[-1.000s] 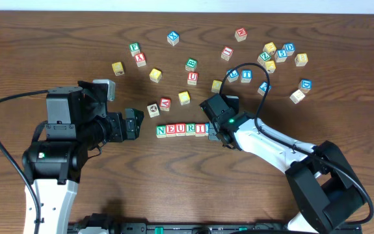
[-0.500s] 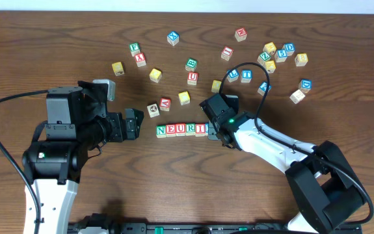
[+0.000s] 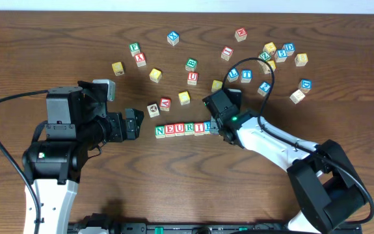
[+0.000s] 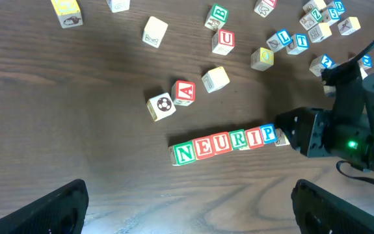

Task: Spell out NEURIPS
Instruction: 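Lower the S block onto the table beside the P block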

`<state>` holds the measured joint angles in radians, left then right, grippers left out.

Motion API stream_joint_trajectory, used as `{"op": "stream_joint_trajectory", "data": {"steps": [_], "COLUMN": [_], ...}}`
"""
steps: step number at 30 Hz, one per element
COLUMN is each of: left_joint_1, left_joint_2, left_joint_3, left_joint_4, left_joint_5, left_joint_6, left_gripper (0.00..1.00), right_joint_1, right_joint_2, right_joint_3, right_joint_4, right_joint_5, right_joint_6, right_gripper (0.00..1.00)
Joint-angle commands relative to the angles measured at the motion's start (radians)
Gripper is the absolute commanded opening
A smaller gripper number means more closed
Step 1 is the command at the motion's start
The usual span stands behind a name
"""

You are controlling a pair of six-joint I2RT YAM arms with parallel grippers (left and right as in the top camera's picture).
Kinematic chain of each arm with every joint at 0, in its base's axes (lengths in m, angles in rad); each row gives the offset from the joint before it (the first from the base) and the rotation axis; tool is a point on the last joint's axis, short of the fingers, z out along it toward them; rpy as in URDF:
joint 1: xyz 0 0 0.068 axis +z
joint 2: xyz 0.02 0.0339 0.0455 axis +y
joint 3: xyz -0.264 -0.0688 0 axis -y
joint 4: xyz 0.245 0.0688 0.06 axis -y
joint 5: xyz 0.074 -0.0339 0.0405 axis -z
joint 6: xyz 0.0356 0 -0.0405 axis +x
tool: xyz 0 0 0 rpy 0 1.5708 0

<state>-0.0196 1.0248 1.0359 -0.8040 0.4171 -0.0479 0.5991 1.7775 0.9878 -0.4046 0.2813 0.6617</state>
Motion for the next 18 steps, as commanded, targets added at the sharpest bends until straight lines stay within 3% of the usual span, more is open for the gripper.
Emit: {"op": "stream_joint_trajectory", "data": {"steps": [1, 11, 18], "left_joint_1": [0.006, 0.006, 0.006], "left_joint_2": [-0.006, -0.006, -0.006], "left_joint_3": [0.013, 0.013, 0.013], "left_joint_4": [0.000, 0.000, 0.000], "left_joint_5": [0.009, 0.009, 0.009], "left_joint_6": [0.010, 0.010, 0.010], "left_gripper": [0.98, 0.98, 0.98], "right_joint_1": [-0.028, -0.060, -0.060], "right_joint_2": [0.013, 0.013, 0.013], "right_joint_3": [0.007, 0.007, 0.007], "right_joint_4": [0.010, -0.019, -0.140], "right_joint_5": [0.051, 0.069, 0.068], "right_joint_6": [-0.032, -0.040, 0.008], "right_gripper": [0.41, 0.37, 0.29]}}
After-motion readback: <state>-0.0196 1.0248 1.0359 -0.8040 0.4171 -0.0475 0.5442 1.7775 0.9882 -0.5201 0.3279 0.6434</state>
